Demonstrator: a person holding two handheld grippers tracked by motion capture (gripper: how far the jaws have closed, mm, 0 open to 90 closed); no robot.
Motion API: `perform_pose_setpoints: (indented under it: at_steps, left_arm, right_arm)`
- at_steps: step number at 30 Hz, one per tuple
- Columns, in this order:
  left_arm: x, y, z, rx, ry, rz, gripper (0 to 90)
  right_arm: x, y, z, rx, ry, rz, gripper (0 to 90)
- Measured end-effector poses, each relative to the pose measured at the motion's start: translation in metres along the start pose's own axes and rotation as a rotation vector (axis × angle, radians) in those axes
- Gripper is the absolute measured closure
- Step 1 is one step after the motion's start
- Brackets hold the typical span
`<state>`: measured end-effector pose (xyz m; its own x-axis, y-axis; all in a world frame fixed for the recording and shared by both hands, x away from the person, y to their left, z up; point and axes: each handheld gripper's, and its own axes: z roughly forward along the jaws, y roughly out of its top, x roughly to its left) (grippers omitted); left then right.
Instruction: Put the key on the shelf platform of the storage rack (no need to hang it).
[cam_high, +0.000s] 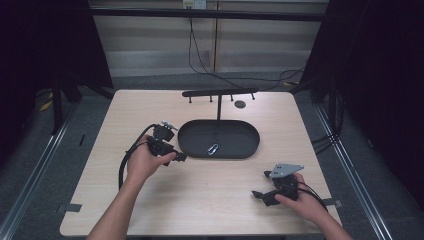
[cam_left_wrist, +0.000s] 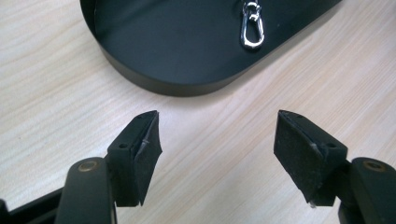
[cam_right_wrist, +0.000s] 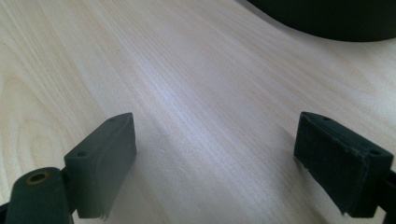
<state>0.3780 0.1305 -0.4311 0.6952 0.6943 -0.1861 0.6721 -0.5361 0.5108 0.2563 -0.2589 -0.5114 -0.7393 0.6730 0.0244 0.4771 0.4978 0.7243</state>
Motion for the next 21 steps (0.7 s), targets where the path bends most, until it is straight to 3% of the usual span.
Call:
perform_pose_setpoints:
  at_steps: [11,21]
  left_arm:
    - [0.003,-0.017,0.001,-0.004,0.022,0.004,31.0]
    - [0.006,-0.035,0.005,-0.012,0.01,-0.005,30.2]
  right_arm:
    - [0.0,0.0,0.0,0.0,0.0,0.0,12.4]
    - [0.0,0.0,0.0,0.0,0.0,0.0,12.4]
